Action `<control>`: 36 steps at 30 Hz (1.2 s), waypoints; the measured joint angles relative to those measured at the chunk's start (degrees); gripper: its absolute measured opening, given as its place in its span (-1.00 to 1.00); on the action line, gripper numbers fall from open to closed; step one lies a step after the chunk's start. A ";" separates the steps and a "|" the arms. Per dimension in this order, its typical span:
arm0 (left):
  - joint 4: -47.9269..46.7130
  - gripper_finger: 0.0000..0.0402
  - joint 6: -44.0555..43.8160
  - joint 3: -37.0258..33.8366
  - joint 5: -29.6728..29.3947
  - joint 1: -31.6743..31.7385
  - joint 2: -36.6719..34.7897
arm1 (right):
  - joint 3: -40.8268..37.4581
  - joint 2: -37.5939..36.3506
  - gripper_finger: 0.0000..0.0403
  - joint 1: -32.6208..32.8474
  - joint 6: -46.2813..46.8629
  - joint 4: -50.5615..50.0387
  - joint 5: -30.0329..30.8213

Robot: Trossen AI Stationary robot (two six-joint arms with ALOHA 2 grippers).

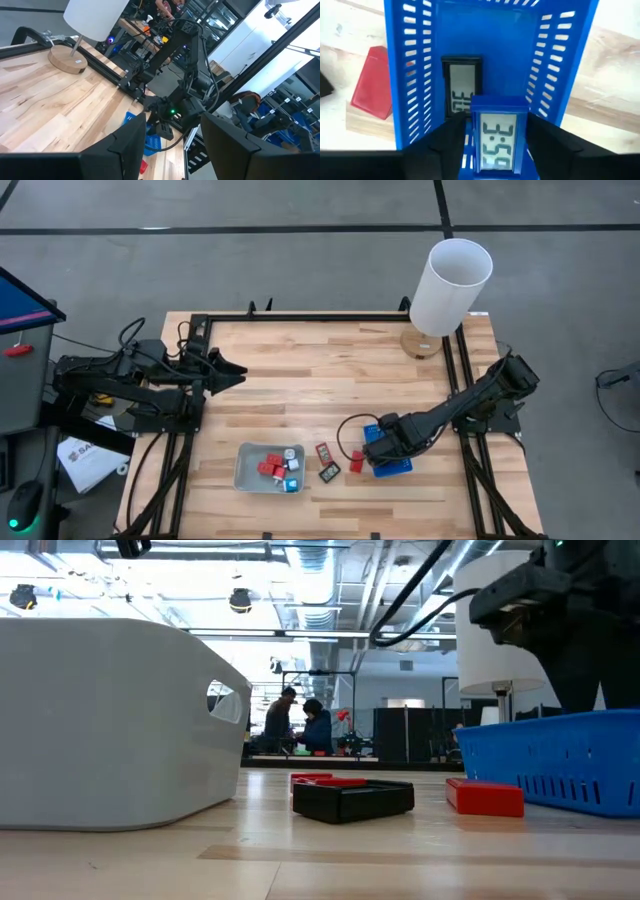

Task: Pick & Place Office items
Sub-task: Put the blue digital timer into the blue bin, then put the left red digital timer into the blue bin

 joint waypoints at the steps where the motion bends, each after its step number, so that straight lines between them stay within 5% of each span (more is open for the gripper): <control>1: 0.00 -0.07 -0.03 0.00 0.00 0.00 0.12 | 0.00 0.01 -0.02 0.00 0.00 -0.22 0.16; 6: 0.09 -0.07 -0.06 0.00 -0.20 0.00 1.07 | 0.00 0.00 0.17 -0.42 -1.35 -0.68 1.23; 13: 0.11 -0.07 -0.06 0.00 -0.31 0.00 2.84 | 0.84 -2.04 0.18 -1.66 -7.01 2.44 4.73; 24: 0.61 -0.07 0.72 0.00 -0.92 0.00 3.28 | 7.24 -2.83 0.08 -11.09 -34.00 10.67 3.25; 36: 1.22 -0.07 0.48 0.02 -1.03 0.05 2.93 | 14.58 6.31 0.09 -16.69 -32.66 13.08 -2.00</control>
